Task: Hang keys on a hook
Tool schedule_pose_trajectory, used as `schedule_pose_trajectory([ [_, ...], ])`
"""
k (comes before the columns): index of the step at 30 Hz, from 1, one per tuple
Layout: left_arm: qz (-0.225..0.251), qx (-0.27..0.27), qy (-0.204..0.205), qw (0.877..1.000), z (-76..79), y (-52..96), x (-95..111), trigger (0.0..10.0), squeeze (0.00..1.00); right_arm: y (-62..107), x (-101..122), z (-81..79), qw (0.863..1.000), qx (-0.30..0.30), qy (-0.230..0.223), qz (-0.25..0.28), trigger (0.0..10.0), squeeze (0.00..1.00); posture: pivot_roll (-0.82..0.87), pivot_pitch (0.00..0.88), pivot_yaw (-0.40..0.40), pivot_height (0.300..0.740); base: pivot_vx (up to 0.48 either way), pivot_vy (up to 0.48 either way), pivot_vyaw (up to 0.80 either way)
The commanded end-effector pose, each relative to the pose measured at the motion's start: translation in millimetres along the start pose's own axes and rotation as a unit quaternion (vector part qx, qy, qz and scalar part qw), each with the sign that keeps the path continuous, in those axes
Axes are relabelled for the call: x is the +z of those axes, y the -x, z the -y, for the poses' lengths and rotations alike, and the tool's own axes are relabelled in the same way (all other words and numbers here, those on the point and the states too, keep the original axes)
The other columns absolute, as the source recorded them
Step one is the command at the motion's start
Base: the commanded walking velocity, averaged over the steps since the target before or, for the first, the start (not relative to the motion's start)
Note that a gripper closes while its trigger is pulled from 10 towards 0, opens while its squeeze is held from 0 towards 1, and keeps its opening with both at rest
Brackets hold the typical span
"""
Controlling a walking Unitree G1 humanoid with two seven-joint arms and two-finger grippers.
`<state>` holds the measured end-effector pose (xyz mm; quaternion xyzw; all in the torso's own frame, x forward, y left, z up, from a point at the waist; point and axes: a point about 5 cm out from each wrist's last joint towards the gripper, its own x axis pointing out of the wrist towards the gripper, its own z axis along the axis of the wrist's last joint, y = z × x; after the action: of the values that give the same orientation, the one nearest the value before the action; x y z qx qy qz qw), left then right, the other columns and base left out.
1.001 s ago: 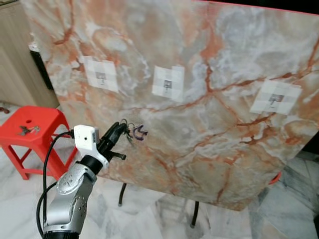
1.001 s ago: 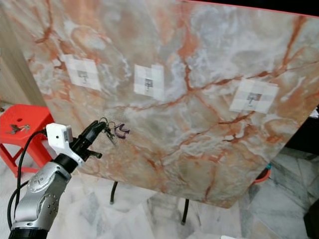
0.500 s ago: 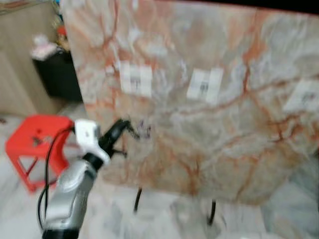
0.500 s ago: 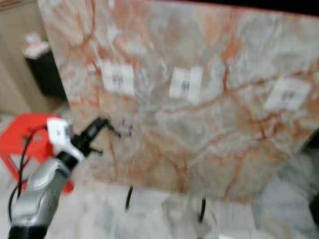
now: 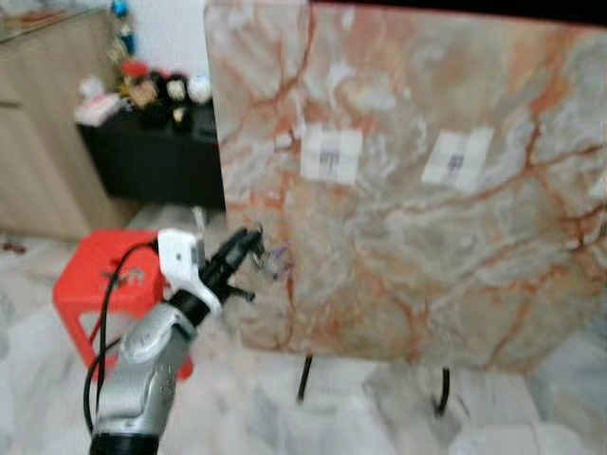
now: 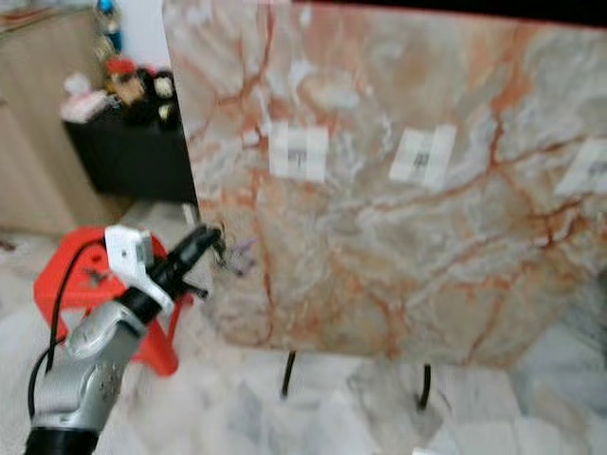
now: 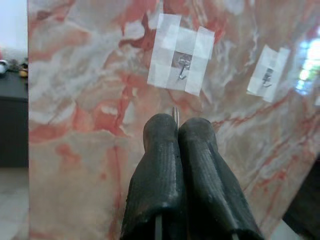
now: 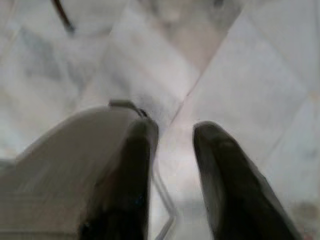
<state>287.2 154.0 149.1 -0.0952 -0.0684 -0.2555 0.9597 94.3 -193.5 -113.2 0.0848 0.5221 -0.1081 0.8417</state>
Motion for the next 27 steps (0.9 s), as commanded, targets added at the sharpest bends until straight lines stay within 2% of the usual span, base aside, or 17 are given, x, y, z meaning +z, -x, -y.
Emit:
schedule_pose_trajectory([
  [1,0.008,-0.025,-0.005,1.000,12.1,-6.3,2.7,10.0,0.00,-0.6,4.5,4.1,1.000,-0.005,0.005,0.004,10.0,0.00,0.04,0.000,-0.026,0.740,0.000,0.000,-0.77],
  [14,0.012,-0.057,0.023,0.998,34.4,-16.0,-1.1,10.0,0.00,-0.1,1.9,3.4,1.000,-0.004,0.008,0.000,10.0,0.00,0.04,0.000,-0.016,0.740,0.000,0.000,-0.78],
  [27,0.011,-0.068,0.024,0.997,39.8,-19.8,-1.6,10.0,0.00,-0.2,1.7,2.3,1.000,-0.002,0.007,-0.001,10.0,0.00,0.03,0.000,-0.012,0.740,0.000,0.000,-0.77],
])
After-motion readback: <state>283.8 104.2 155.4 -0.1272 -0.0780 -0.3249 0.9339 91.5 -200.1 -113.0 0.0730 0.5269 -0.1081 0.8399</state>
